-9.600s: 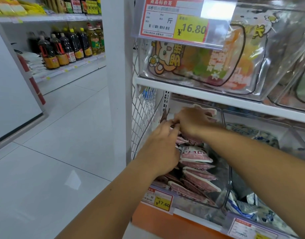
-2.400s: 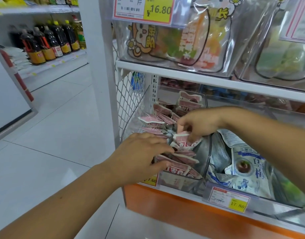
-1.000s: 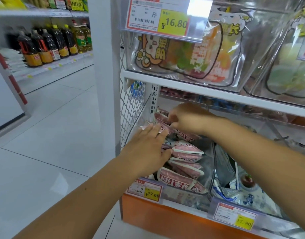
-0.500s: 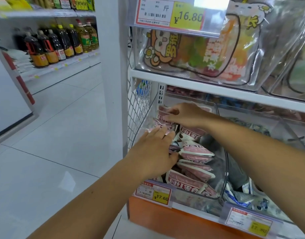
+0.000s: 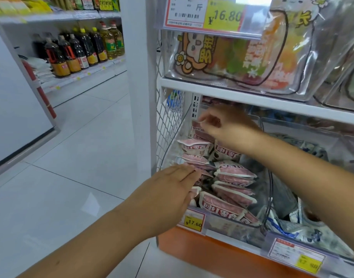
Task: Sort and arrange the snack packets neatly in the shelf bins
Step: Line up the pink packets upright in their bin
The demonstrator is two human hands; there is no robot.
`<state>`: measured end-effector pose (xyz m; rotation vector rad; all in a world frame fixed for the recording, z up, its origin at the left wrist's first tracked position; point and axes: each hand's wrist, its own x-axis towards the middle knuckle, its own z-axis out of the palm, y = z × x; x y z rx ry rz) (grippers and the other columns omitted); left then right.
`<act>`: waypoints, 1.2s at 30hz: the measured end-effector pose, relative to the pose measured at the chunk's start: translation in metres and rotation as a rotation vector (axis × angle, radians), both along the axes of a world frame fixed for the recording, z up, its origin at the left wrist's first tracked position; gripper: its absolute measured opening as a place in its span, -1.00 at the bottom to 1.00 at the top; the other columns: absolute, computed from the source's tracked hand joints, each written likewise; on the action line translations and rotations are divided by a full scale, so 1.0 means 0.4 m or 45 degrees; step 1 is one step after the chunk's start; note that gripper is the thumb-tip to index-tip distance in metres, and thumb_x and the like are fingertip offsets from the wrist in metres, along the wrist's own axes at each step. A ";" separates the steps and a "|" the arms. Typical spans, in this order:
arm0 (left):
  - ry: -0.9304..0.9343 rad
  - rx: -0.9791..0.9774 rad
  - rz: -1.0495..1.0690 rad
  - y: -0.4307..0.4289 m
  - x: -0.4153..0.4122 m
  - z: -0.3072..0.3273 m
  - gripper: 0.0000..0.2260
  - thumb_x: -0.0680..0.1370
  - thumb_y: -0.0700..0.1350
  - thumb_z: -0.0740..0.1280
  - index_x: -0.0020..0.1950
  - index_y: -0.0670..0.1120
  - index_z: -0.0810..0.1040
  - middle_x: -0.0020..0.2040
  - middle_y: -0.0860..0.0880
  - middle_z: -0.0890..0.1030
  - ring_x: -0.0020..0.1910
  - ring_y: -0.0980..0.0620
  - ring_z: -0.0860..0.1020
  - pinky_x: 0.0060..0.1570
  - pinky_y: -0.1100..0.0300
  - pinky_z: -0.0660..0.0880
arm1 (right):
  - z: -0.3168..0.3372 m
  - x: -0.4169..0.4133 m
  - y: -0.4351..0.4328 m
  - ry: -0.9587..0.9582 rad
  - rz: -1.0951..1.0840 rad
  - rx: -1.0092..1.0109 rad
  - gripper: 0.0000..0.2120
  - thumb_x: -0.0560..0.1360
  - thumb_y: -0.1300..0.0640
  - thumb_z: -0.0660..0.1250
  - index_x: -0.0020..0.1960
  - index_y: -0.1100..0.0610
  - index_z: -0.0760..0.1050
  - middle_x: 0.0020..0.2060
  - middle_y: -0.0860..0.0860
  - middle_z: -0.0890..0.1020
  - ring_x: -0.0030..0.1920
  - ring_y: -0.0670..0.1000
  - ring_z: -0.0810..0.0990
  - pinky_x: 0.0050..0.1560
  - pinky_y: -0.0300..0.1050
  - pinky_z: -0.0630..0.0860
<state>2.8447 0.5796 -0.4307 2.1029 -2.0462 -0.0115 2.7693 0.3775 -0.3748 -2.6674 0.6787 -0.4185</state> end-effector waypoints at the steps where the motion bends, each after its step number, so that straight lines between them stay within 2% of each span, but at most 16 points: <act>1: -0.002 -0.023 -0.004 0.000 0.000 0.001 -0.55 0.68 0.01 0.03 0.57 -0.01 0.12 0.55 0.02 0.19 0.52 0.05 0.14 0.25 0.39 -0.35 | 0.017 -0.017 0.025 -0.052 0.088 0.029 -0.89 0.55 0.03 0.31 0.06 -0.04 0.55 -0.10 -0.17 0.58 -0.15 -0.26 0.56 -0.19 -0.41 0.41; 2: 0.003 -0.025 -0.001 -0.001 0.001 0.000 -0.56 0.68 0.01 0.03 0.57 -0.01 0.11 0.55 0.03 0.19 0.52 0.06 0.14 0.26 0.41 -0.33 | 0.024 -0.030 0.044 -0.007 0.201 0.033 -0.90 0.54 0.03 0.34 0.04 -0.03 0.57 -0.10 -0.21 0.59 -0.15 -0.30 0.56 -0.16 -0.43 0.42; 4: 0.024 -0.026 0.001 -0.002 0.000 0.002 -0.55 0.68 0.02 0.03 0.57 0.01 0.09 0.56 0.04 0.16 0.51 0.09 0.11 0.27 0.42 -0.30 | 0.000 -0.027 0.046 0.258 0.391 -0.072 -0.78 0.51 0.00 0.38 0.15 -0.06 0.59 0.12 -0.19 0.58 0.08 -0.28 0.52 0.15 -0.33 0.40; 7: 0.015 -0.002 0.010 0.000 -0.001 0.006 -0.54 0.68 0.05 -0.01 0.58 0.05 0.03 0.57 0.09 0.10 0.51 0.15 0.04 0.24 0.46 -0.32 | -0.069 0.011 -0.006 0.638 0.418 -0.213 -0.66 0.52 -0.02 0.36 0.29 -0.04 0.53 0.47 -0.13 0.28 0.45 -0.08 0.23 0.42 -0.20 0.13; 10: 0.020 0.021 0.008 0.006 -0.001 0.008 -0.55 0.69 0.04 -0.02 0.58 0.05 0.01 0.57 0.09 0.09 0.51 0.16 0.02 0.13 0.55 -0.43 | -0.082 0.034 -0.038 0.763 0.383 -0.119 -0.56 0.51 0.04 0.36 0.38 -0.01 0.44 0.53 -0.17 0.07 0.49 -0.05 0.16 0.38 -0.21 0.19; 13: 0.020 0.005 -0.009 0.010 0.005 0.000 -0.54 0.69 -0.01 0.04 0.58 0.04 0.03 0.57 0.08 0.11 0.52 0.15 0.05 0.16 0.52 -0.40 | -0.069 0.041 -0.034 0.939 0.370 -0.031 -0.37 0.48 0.17 0.38 0.50 0.00 0.27 0.53 -0.22 -0.09 0.52 -0.05 0.04 0.41 -0.21 0.19; 16: 0.050 -0.020 0.008 0.014 0.009 -0.008 -0.54 0.69 -0.03 0.06 0.58 0.08 0.02 0.56 0.12 0.09 0.51 0.18 0.03 0.23 0.49 -0.31 | -0.058 0.048 -0.023 1.028 0.363 0.031 -0.27 0.46 0.26 0.36 0.54 -0.07 0.16 0.54 -0.20 -0.17 0.54 -0.04 -0.08 0.51 -0.10 0.07; 19: 0.065 -0.016 0.002 0.013 0.010 -0.008 -0.55 0.69 -0.05 0.05 0.58 0.09 0.03 0.56 0.14 0.09 0.50 0.20 0.03 0.16 0.54 -0.34 | -0.041 0.038 -0.035 1.066 0.366 0.153 -0.26 0.45 0.23 0.36 0.53 -0.10 0.15 0.54 -0.20 -0.15 0.55 -0.05 -0.09 0.53 -0.01 0.05; 22: 0.039 -0.023 -0.025 0.014 0.011 -0.011 -0.54 0.69 -0.05 0.07 0.58 0.07 0.04 0.56 0.12 0.11 0.50 0.19 0.04 0.12 0.58 -0.40 | -0.060 0.026 -0.043 0.979 0.345 0.201 -0.31 0.45 0.14 0.40 0.51 -0.09 0.23 0.53 -0.26 -0.12 0.52 -0.03 0.10 0.41 -0.02 0.32; 26: 0.049 -0.056 -0.018 0.009 0.014 -0.019 -0.53 0.68 -0.05 0.09 0.58 0.07 0.03 0.56 0.13 0.10 0.50 0.18 0.06 0.30 0.46 -0.21 | -0.112 0.034 -0.037 0.624 0.313 -0.054 -0.74 0.50 0.09 0.37 0.18 0.08 0.56 0.50 -0.08 0.21 0.38 -0.04 0.33 0.35 -0.06 0.32; 28: 0.058 -0.070 -0.013 0.008 0.014 -0.022 -0.53 0.68 -0.06 0.11 0.57 0.07 0.06 0.56 0.12 0.11 0.50 0.16 0.08 0.38 0.38 -0.08 | -0.110 0.043 -0.035 0.463 0.196 -0.020 -0.79 0.55 0.12 0.31 0.13 0.17 0.56 0.28 0.07 0.51 0.09 0.01 0.57 0.08 -0.07 0.52; 30: 0.045 -0.073 -0.001 0.006 0.015 -0.024 -0.52 0.67 -0.09 0.13 0.57 0.07 0.08 0.56 0.12 0.11 0.51 0.15 0.08 0.40 0.34 -0.02 | -0.091 0.042 -0.031 0.286 0.026 0.280 -0.79 0.57 0.13 0.30 0.15 0.20 0.53 -0.05 -0.05 0.62 -0.26 -0.08 0.64 -0.31 -0.26 0.56; 31: 0.041 -0.074 0.011 0.004 0.014 -0.025 -0.51 0.67 -0.11 0.14 0.57 0.07 0.07 0.56 0.12 0.11 0.51 0.15 0.08 0.40 0.33 0.01 | -0.083 0.037 -0.026 0.249 -0.023 0.443 -0.78 0.56 0.15 0.31 0.18 0.20 0.52 -0.07 -0.13 0.60 -0.32 -0.12 0.64 -0.38 -0.34 0.52; 32: 0.034 -0.073 0.026 0.001 0.014 -0.026 -0.49 0.66 -0.13 0.15 0.57 0.06 0.06 0.56 0.11 0.10 0.51 0.14 0.07 0.40 0.32 0.04 | -0.075 0.031 -0.023 0.263 -0.019 0.518 -0.73 0.56 0.15 0.33 0.24 0.16 0.51 0.00 -0.15 0.59 -0.27 -0.13 0.65 -0.33 -0.36 0.52; 34: 0.006 -0.074 0.054 -0.008 0.010 -0.027 -0.45 0.65 -0.18 0.15 0.58 0.06 0.01 0.57 0.09 0.07 0.53 0.12 0.05 0.39 0.30 0.01 | -0.060 0.018 -0.028 0.488 0.111 0.345 -0.57 0.54 0.10 0.35 0.39 0.05 0.41 0.25 -0.05 0.54 0.10 -0.06 0.60 0.06 -0.28 0.49; 36: -0.046 -0.061 0.076 -0.018 0.005 -0.027 -0.42 0.64 -0.20 0.13 0.59 0.04 -0.05 0.59 0.05 0.02 0.54 0.09 0.00 0.37 0.29 -0.07 | -0.046 0.004 -0.019 0.714 0.224 0.233 -0.32 0.49 0.05 0.39 0.52 -0.01 0.17 0.48 -0.04 0.27 0.42 -0.01 0.31 0.36 -0.18 0.23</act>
